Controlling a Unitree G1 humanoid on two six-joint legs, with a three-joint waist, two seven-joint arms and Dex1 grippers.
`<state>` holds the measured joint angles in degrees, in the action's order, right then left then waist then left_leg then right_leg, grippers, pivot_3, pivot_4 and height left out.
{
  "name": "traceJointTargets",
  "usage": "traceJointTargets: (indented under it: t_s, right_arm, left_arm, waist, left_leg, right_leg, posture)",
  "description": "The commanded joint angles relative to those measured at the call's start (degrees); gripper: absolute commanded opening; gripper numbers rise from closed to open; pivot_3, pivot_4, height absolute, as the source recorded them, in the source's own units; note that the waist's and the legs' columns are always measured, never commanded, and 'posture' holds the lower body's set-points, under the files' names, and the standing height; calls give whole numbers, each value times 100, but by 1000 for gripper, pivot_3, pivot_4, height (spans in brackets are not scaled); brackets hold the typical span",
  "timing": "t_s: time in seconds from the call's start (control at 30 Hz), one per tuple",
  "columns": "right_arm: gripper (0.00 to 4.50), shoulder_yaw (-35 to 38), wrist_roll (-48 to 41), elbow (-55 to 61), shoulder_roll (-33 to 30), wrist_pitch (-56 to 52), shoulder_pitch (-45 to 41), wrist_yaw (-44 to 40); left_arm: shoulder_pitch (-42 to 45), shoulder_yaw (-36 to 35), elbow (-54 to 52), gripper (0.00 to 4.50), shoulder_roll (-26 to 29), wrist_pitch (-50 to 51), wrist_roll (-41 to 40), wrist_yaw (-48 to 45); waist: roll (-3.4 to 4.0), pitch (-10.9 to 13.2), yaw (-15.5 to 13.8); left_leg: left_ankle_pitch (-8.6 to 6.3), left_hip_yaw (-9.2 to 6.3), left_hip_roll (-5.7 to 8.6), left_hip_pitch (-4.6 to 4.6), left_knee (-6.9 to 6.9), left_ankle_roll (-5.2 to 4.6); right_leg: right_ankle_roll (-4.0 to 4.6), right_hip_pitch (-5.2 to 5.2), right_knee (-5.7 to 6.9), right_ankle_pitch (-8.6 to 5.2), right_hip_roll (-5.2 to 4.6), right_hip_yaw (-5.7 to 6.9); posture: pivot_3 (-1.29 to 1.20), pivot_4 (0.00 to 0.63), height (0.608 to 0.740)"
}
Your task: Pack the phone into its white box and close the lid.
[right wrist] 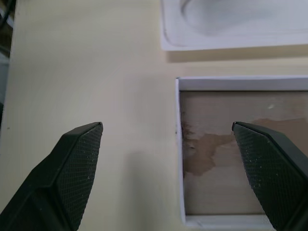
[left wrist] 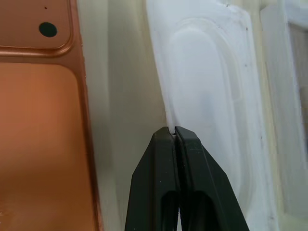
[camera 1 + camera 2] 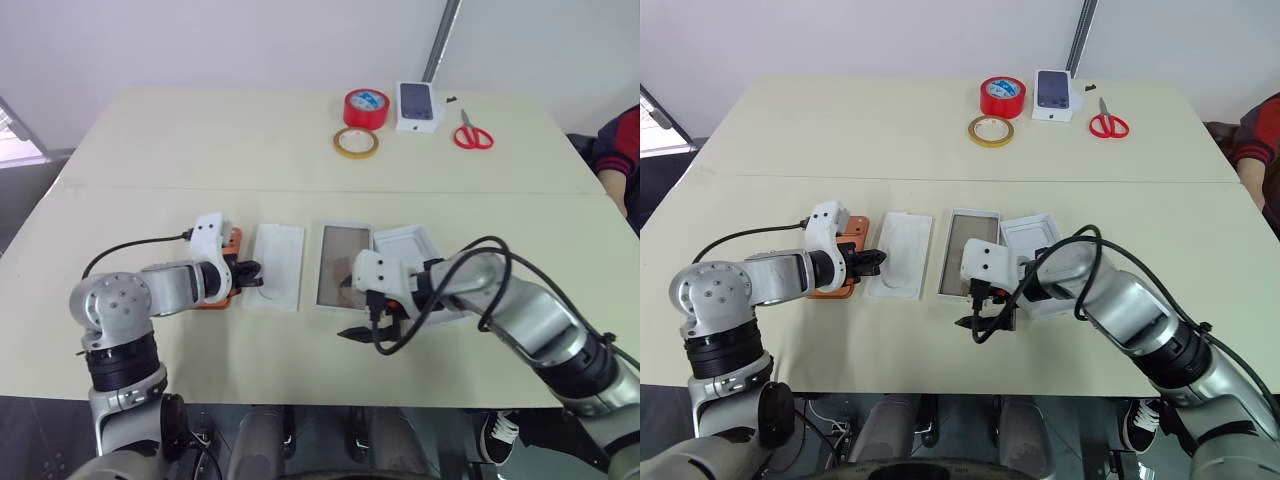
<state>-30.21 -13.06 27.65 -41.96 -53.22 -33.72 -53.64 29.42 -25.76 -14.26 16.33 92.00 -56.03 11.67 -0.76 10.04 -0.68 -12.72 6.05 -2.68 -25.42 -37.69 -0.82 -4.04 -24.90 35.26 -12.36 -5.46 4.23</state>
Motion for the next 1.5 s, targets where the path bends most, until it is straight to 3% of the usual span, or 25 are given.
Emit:
traceJointTargets:
  t_s: [0.03,0.27,0.77,1.03,1.23,1.5]
  right_arm:
    - [3630,-368,418,-135,54,-16,-198,183]
    - [199,-717,899,-256,117,314,-328,181]
    - [93,-575,988,-786,1221,616,-726,147]
    - [3662,277,576,-379,905,248,-563,26]
    - [3662,1084,324,-438,157,360,-281,-128]
    - [3662,1146,457,-802,-23,824,-252,-15]
  left_arm:
    - [198,-543,27,0,47,50,-327,194]
    - [332,-960,89,0,142,50,-720,549]
    - [543,-911,264,0,78,50,-1530,1005]
    - [528,-796,265,0,-180,50,-1792,1376]
    - [434,-404,155,0,-563,50,-2003,2073]
    - [255,-89,169,0,-946,-63,-2429,2765]
  waist:
    - [0,0,2]
    - [-9,-4,0]
    - [-15,-2,1]
    - [-15,-2,-7]
    - [-21,0,-5]
    - [-23,2,-1]
  left_leg:
    - [0,0,0,0,0,0]
    - [0,-2,1,-1,-3,0]
    - [1,-1,-1,0,-3,1]
    - [1,-2,-1,0,-5,2]
    - [0,-1,3,0,-8,0]
    - [1,-5,-2,2,-4,0]
  right_leg:
    - [0,0,0,0,1,1]
    - [-1,4,0,0,11,5]
    - [-4,5,5,1,18,5]
    - [-3,5,7,1,17,5]
    - [-3,10,2,1,10,5]
    - [-2,8,3,1,20,6]
  posture:
    - [0,150,740]
    - [0,150,740]
    - [0,150,740]
    - [0,150,740]
    - [0,150,740]
    - [0,150,740]
